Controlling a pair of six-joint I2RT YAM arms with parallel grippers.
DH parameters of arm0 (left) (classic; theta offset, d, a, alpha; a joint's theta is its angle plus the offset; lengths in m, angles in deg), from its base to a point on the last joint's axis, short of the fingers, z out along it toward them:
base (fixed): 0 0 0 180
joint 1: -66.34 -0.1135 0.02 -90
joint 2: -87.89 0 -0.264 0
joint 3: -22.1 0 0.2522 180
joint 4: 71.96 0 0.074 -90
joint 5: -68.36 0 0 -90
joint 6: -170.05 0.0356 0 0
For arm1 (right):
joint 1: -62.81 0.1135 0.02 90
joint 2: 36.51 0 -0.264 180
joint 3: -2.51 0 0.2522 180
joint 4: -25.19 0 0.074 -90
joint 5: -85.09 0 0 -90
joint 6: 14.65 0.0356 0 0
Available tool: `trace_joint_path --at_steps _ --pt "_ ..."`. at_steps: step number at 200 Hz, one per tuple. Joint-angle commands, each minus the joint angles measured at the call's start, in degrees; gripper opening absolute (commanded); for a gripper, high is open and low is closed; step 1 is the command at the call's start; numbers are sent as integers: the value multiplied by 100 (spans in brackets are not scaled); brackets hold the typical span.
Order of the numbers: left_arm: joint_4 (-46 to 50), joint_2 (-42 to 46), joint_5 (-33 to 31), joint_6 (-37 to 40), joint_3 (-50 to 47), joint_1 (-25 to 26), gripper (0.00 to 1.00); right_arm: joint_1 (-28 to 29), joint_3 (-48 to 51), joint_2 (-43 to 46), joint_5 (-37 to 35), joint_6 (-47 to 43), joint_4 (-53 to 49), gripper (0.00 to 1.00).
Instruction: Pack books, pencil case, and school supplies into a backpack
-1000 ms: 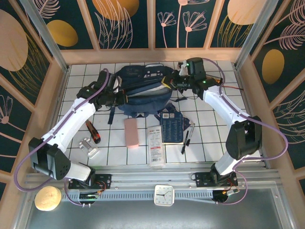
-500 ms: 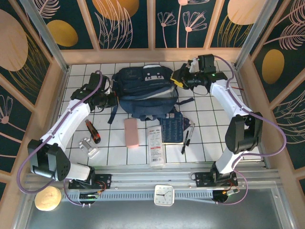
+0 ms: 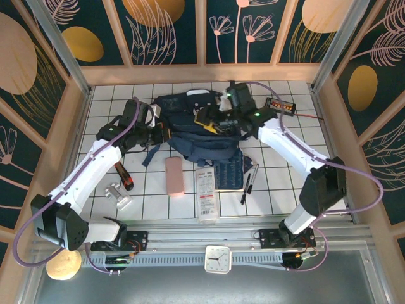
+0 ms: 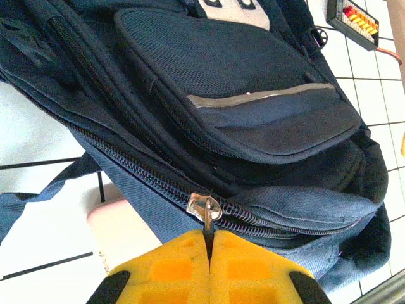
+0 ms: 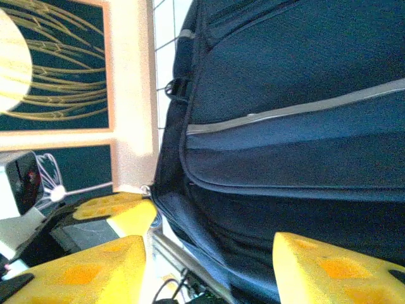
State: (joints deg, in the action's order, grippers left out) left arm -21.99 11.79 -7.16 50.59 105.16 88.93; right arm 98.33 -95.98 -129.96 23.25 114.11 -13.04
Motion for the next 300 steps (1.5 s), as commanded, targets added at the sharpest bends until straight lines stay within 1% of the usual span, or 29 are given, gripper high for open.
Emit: trace_joint_path --at_steps 1,10,16,49,67,79,89,107,127,154,169,181,197,229,241,255,264,270,285,292,296,300 --pt "-395 175 117 67 14 -19 0 594 -344 -189 -1057 -2796 -179 61" --pt "-355 193 110 106 5 -21 0 694 -268 -228 -1547 -3531 -191 65" --pt "-328 206 112 129 5 -19 0 701 -278 -293 -1691 -3863 -238 66" --pt "-325 291 115 133 -48 -24 0 647 -680 -736 -1700 -4689 -719 66" --pt "-317 289 116 141 -48 -23 0 645 -703 -862 -1762 -4812 -810 65" --pt "-320 294 100 149 -39 -20 0 650 -761 -957 -1745 -4898 -902 63" --pt "-316 280 86 166 -24 -26 0 663 -835 -1032 -1645 -4996 -997 61" --pt "-302 224 98 211 -4 -25 0 679 -993 -1088 -1519 -5072 -1146 61" --pt "-303 184 81 248 5 -21 0 683 -1134 -1106 -1182 -5133 -1277 64" --pt "-298 198 34 299 -54 -24 0 665 -1341 -1119 -224 -5180 -1374 68" --pt "-306 193 12 323 -76 -26 0 671 -1425 -1177 91 -5288 -1497 68" --pt "-298 183 19 335 -74 -26 0 670 -1432 -1245 87 -5433 -1643 68" --pt "-323 185 33 324 -44 -26 0 642 -1396 -1345 -91 -5600 -1836 68" --pt "-280 204 29 368 -13 -24 0 349 -1003 -1404 -142 -5681 -1733 66" --pt "-253 219 12 386 -22 -25 0 296 -906 -1445 -296 -5744 -1766 65" --pt "-225 247 -13 401 -43 -26 0 242 -864 -1499 -452 -5792 -1833 61" --pt "-178 251 -46 425 -39 -25 0 205 -831 -1485 -518 -5765 -1802 53" --pt "-138 261 -87 455 -35 -20 0 184 -821 -1475 -535 -5766 -1782 44" --pt "33 292 -290 568 -22 -39 0 100 -832 -1457 -651 -5737 -1764 15" --pt "114 305 -375 626 -28 -59 0 67 -842 -1442 -723 -5738 -1754 4" --pt "144 313 -401 646 -43 -70 0 51 -862 -1429 -741 -5737 -1754 0" --pt "158 323 -415 665 -70 -93 0 35 -874 -1416 -738 -5738 -1754 0"
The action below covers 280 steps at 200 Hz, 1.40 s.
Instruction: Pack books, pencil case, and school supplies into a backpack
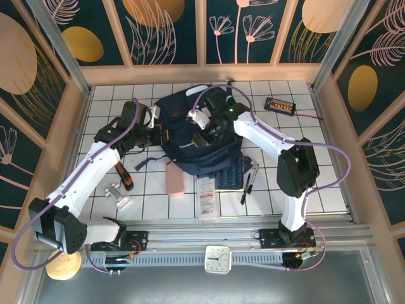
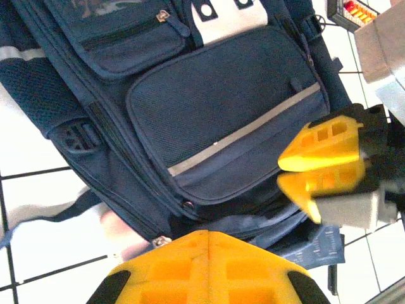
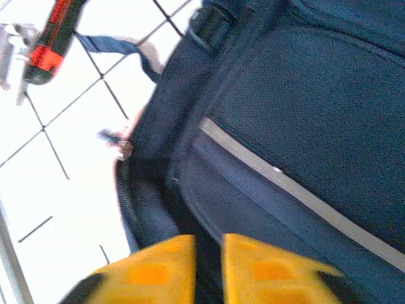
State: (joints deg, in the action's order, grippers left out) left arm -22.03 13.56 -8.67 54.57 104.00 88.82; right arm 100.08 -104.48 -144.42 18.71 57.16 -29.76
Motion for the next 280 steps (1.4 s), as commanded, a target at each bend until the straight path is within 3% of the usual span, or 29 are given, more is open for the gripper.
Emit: trace_joint_path --at_steps 1,25,31,41,51,60,77,118,156,192,237,280 --pt "163 151 -266 269 39 -80 0 -145 -26 33 -281 -38 -78 0" --pt "62 226 -292 257 -163 -106 0 -192 -103 123 -281 367 26 0" --pt "7 220 -242 278 -176 -93 0 -296 -108 159 -270 798 104 10" --pt "-109 218 -323 442 -157 74 1 -556 12 268 -252 1807 295 37" --pt "-240 181 -456 802 -76 397 23 -1040 395 509 -152 2654 585 53" --pt "-354 71 -605 1141 41 759 33 -1377 944 887 -278 3436 958 60" --pt "-413 -465 -730 1541 420 1259 41 -1909 1885 1548 -156 4366 1481 69" --pt "-717 -1984 -792 2292 1314 1833 56 -2533 2564 1935 47 4930 1132 70" --pt "-174 -3436 -865 3039 2410 2280 61 -2665 2955 2245 248 5168 1385 70" --pt "-173 -3696 -700 3107 2509 2463 62 -2671 3088 2258 279 5162 1426 70" --pt "94 -4119 -1113 2993 2848 2458 56 -2658 3267 2284 349 5212 1599 70" --pt "14 -4446 -594 2590 3406 2454 56 -2634 3359 2288 133 5252 1524 70"
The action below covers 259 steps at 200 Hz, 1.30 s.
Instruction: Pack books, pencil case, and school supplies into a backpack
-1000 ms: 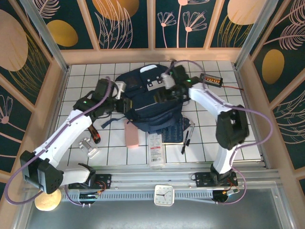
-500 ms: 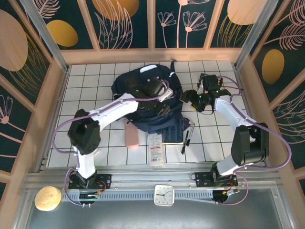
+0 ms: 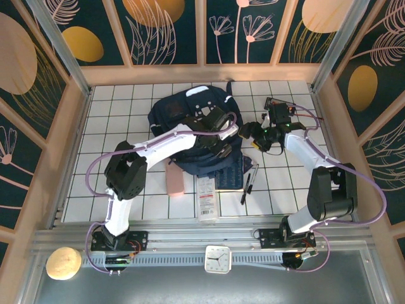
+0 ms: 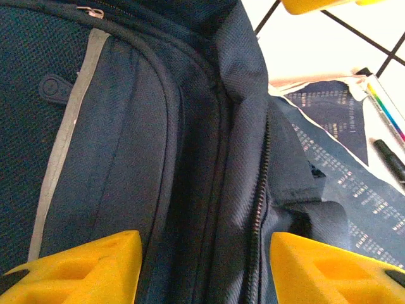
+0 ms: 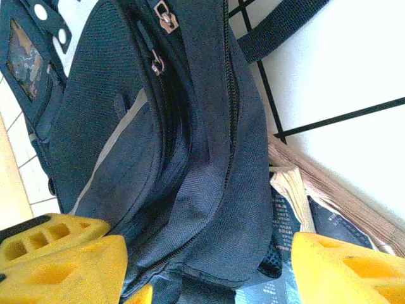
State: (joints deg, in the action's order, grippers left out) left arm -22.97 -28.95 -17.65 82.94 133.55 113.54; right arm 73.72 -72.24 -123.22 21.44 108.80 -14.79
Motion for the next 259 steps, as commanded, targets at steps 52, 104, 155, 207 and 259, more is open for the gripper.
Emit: trace_joint_path --at_steps 52,104,155,207,259 --pt "128 -763 802 -522 1190 -11 52 -196 383 335 -365 128 27 69" --pt "230 -1111 691 -562 1307 0 45 -375 499 418 -293 108 58 69" --pt "442 -1383 447 -888 1979 -7 8 -364 560 472 -227 114 56 69" --pt "460 -863 757 -1407 2082 -126 0 -109 856 527 -227 329 273 68" --pt "283 -298 1631 -2020 2000 -572 0 385 778 112 -141 602 1172 68"
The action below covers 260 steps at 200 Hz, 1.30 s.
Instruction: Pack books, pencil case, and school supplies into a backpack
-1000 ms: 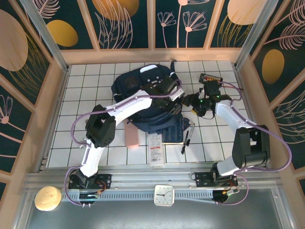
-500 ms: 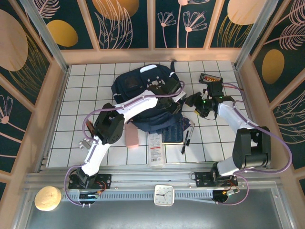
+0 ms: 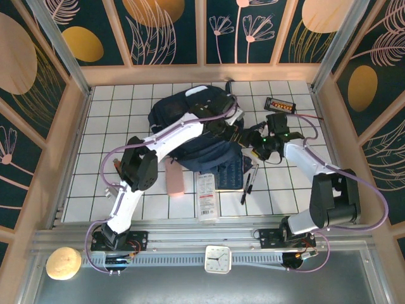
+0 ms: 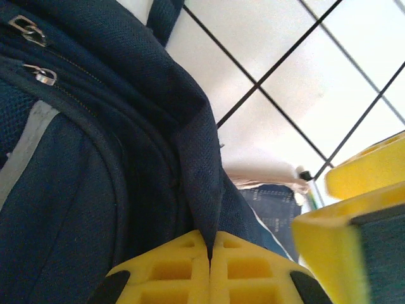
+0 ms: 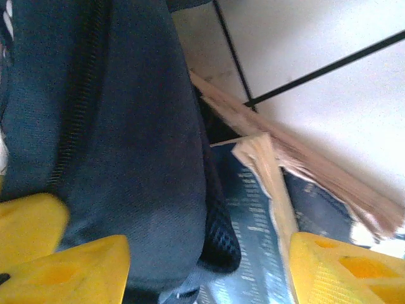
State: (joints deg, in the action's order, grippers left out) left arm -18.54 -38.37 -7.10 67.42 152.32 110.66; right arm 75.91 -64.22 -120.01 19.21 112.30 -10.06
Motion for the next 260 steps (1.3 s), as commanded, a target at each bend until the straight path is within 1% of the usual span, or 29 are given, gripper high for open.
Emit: trace_joint_path --at_steps 1,26,35,39,42,44,46,53,55,58,78,106,114,125,126,128,137,143,152,159,169,183,190,195,208,220,228,244,260 --pt "-160 649 593 -478 131 -296 0 171 -18 -219 87 261 735 68" --pt "-93 769 1021 -636 254 -471 0 244 -30 -469 184 416 1476 68" --pt "-95 791 1179 -707 255 -517 0 294 -100 -573 168 421 1707 65" --pt "-90 795 1240 -720 252 -539 0 318 -119 -614 164 418 1818 62" --pt "-83 794 1282 -735 247 -549 0 336 -132 -641 163 425 1901 57" --pt "-82 795 1308 -740 246 -556 0 345 -134 -665 163 429 1949 52" --pt "-88 802 1330 -750 232 -556 0 352 -141 -691 163 434 2003 45" --pt "-98 829 1379 -777 199 -580 0 390 -152 -739 128 485 2137 14" --pt "-103 844 1392 -786 190 -590 0 405 -148 -749 104 503 2164 7" --pt "-115 861 1394 -800 179 -605 0 414 -137 -754 61 541 2212 0" --pt "-125 962 1442 -884 194 -732 0 477 81 -721 -76 707 2584 0" --pt "-160 1090 1603 -1031 280 -969 0 461 243 -769 -209 590 2393 0" --pt "-160 1127 1600 -1031 268 -1016 0 438 277 -761 -44 561 2470 0" --pt "-181 1161 1673 -1048 188 -1064 0 447 425 -635 317 601 2991 0" --pt "-188 1163 1687 -1049 173 -1069 0 447 448 -629 359 611 3054 0" --pt "-200 1164 1708 -1060 152 -1073 0 452 488 -587 456 631 3200 5" --pt "-264 1180 1819 -1111 82 -1088 0 475 673 -468 895 820 3967 36" --pt "-303 1184 1848 -1131 61 -1092 0 510 745 -408 1129 944 4362 51" --pt "-330 1181 1889 -1169 82 -1105 0 545 739 -408 1373 1015 4609 67" --pt "-355 1172 1916 -1204 116 -1127 0 587 690 -449 1521 975 4619 72" --pt "-352 1155 1900 -1214 164 -1140 0 631 603 -542 1573 861 4388 76" --pt "-241 1127 1744 -1146 207 -1174 0 645 482 -541 1243 612 3612 76" --pt "-136 1113 1590 -1095 181 -1196 0 647 417 -437 900 478 3066 76" --pt "-50 1101 1487 -1039 150 -1213 0 634 313 -350 566 355 2478 76" --pt "-46 1159 1476 -992 -54 -1268 0 651 -38 -140 -124 -143 1018 76" --pt "-65 1211 1428 -968 -225 -1281 0 630 -236 -45 -452 -453 -33 76" --pt "-29 1215 1353 -940 -304 -1276 0 602 -291 -80 -471 -607 -615 75" --pt "-85 1227 1255 -863 -638 -1277 0 706 -198 -100 -439 -774 -1309 74" --pt "-440 1335 1275 -912 -1242 -1281 0 909 97 31 -590 -744 -1455 72"
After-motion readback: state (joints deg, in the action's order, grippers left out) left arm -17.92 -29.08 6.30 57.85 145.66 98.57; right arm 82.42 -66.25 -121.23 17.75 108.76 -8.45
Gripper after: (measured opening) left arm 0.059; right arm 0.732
